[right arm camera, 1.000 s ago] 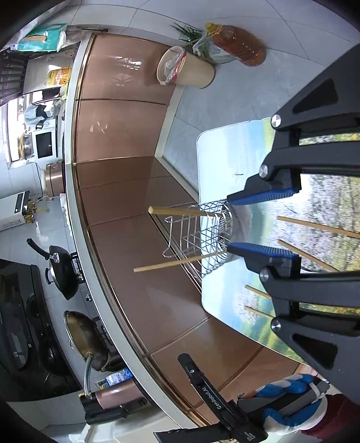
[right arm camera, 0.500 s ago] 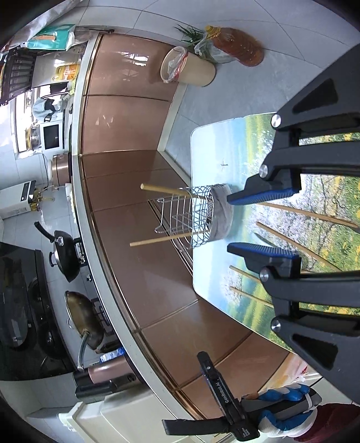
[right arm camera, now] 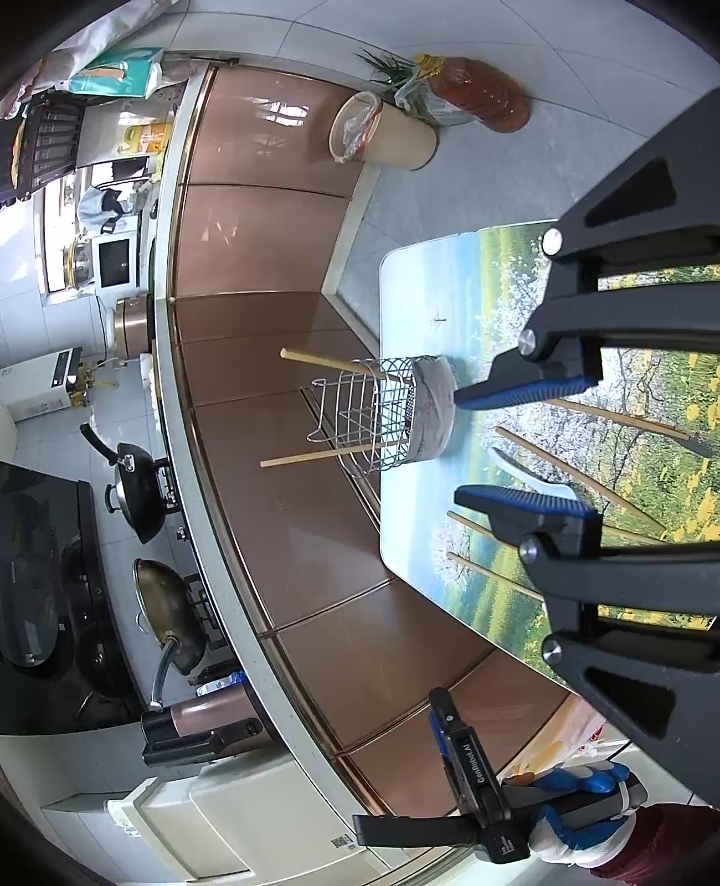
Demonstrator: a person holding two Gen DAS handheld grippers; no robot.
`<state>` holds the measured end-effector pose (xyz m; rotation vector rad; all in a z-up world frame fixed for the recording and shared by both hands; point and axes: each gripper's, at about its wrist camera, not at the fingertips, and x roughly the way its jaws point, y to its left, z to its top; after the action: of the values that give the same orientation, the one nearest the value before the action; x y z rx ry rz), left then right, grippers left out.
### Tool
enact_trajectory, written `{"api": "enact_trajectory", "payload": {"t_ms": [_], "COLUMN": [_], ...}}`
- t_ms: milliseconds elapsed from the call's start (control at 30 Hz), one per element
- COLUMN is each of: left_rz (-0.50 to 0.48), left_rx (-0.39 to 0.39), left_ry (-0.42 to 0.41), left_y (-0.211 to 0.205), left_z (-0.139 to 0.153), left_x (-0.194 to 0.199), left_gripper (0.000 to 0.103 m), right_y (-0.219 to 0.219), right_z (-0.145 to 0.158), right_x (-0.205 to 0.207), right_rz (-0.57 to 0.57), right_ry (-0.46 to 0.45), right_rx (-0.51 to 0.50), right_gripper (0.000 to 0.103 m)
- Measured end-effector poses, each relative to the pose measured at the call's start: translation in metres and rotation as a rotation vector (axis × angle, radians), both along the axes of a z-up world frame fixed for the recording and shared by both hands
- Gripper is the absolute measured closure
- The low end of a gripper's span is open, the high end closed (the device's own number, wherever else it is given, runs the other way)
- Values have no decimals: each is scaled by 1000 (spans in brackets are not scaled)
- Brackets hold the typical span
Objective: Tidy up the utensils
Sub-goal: 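Move both open tools back down over the remaining chopsticks, then close the left tool on a chopstick while the right tool grasps another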
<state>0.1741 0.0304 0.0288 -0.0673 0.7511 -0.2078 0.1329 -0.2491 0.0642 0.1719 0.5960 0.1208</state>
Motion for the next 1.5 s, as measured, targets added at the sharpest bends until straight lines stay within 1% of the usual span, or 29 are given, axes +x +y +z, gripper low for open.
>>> {"api": "enact_trajectory", "payload": {"t_ms": [67,133,300,433,533,567,700,867,1133,1267,1500], "left_rz": [-21,-32,-47,-78,-117,-118,-108,-108,-95,-92,-101], "left_rx": [-18,-26,-16,-7,-36,-34,-19,10,56,63,98], "left_ry": [39,66,133,220,305,320,354,403,474,506,574], "left_y": [-1,-3,-7,-13,-21,-23,-31,-45,-56,-58,-67], "left_z": [-7,-14,-28,-46,-66,-70,-86,-105,-140,-150,-167], "left_x": [0,-1,8,24,36,42,64,102,156,178,208], "left_gripper": [69,69,69,69,72,73,73,73,73,73,73], "right_y": [0,-1,-6,-10,-12,-12,-14,-17,-12,-10,-3], "right_z": [-1,-4,-11,-23,-36,-39,-61,-89,-141,-164,-185], "right_x": [-1,-1,6,21,36,41,63,87,131,153,180], "right_rz": [-1,0,4,11,20,24,40,50,83,102,142], "right_ry": [2,6,35,77,110,119,171,240,387,465,572], "right_rx": [-1,2,8,10,9,9,16,25,9,3,-34], "right_gripper": [76,76,76,76,76,76,76,76,76,76,76]}}
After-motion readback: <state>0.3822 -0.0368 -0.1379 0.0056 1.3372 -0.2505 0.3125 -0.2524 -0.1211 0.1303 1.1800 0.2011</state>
